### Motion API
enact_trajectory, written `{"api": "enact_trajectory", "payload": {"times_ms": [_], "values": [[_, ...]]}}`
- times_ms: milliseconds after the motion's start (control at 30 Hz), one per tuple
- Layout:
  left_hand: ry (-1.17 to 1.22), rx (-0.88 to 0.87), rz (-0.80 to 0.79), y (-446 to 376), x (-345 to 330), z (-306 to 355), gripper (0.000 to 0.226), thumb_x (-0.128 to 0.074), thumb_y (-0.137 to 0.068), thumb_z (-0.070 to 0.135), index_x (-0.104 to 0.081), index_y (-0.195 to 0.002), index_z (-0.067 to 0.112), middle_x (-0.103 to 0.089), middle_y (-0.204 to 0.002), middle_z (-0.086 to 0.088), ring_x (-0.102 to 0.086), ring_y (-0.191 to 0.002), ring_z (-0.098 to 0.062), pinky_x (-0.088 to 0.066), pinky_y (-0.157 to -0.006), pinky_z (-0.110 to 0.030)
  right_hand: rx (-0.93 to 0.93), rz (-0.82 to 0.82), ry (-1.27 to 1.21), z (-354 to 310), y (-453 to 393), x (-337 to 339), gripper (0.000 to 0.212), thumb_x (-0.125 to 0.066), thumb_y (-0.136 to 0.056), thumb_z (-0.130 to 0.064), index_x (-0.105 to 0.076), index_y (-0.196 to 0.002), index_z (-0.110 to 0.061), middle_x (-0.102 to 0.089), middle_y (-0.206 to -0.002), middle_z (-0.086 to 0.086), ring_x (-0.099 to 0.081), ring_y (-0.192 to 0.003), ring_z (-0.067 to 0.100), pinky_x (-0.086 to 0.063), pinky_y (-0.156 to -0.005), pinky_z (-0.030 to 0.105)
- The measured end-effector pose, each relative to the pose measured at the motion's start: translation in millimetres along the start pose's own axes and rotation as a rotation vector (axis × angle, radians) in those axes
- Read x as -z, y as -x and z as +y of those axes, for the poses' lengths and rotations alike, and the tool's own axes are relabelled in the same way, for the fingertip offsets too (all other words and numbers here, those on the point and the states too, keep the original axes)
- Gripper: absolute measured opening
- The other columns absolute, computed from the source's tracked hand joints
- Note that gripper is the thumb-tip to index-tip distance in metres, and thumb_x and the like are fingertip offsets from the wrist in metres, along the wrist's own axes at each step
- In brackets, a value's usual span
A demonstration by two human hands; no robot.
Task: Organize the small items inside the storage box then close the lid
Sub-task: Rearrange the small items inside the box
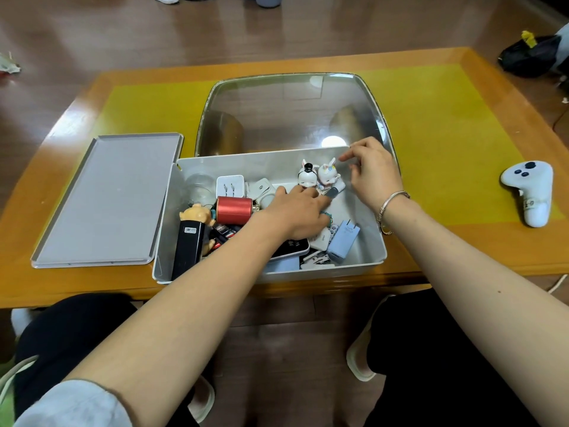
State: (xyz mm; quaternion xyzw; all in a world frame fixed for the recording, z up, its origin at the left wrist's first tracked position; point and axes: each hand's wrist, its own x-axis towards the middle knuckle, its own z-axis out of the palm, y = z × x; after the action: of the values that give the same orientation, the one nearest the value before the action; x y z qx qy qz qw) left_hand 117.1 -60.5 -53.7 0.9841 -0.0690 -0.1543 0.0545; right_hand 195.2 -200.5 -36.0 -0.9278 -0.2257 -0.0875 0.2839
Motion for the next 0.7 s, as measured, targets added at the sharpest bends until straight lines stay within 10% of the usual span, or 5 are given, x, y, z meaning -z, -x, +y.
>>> {"api": "enact_trajectory", "payload": {"times_ms": [200,433,700], "values": [[-0.005,0.029,0.102,9,0,-3,0.044,-0.035,-0.095,0.039,-0.048,-0.133,0.023,-0.051,-0.13,-0.008,-0.042,-0.12,-0.028,-0.03,-0.098,-0.044,0.143,0.04,0.229,2,2,0,0.021,-0.058,-0.085,-0.013,-0.067,-0.103,-0.02,-0.057,-0.117,-0.001,-0.045,-0.111,0.025,-0.028,-0.086,0.037],[0.127,0.144,0.593,7,13,-12,0.018,-0.047,-0.094,0.024,-0.049,-0.103,0.01,-0.062,-0.099,-0.011,-0.056,-0.091,-0.034,-0.033,-0.069,-0.037,0.251,-0.094,0.433,-7,-10,2,0.023,-0.062,-0.085,-0.034,-0.066,-0.108,-0.03,-0.069,-0.103,-0.005,-0.042,-0.104,0.024,-0.024,-0.084,0.038],[0.103,0.18,0.555,-15,7,-19,0.026,-0.052,-0.093,0.021,-0.048,-0.118,0.013,-0.065,-0.098,-0.017,-0.059,-0.089,-0.039,-0.031,-0.062,-0.035,0.204,-0.212,0.522,-16,-30,5,0.015,-0.062,-0.086,-0.033,-0.071,-0.098,-0.031,-0.066,-0.084,0.001,-0.043,-0.107,0.023,-0.027,-0.087,0.038]]}}
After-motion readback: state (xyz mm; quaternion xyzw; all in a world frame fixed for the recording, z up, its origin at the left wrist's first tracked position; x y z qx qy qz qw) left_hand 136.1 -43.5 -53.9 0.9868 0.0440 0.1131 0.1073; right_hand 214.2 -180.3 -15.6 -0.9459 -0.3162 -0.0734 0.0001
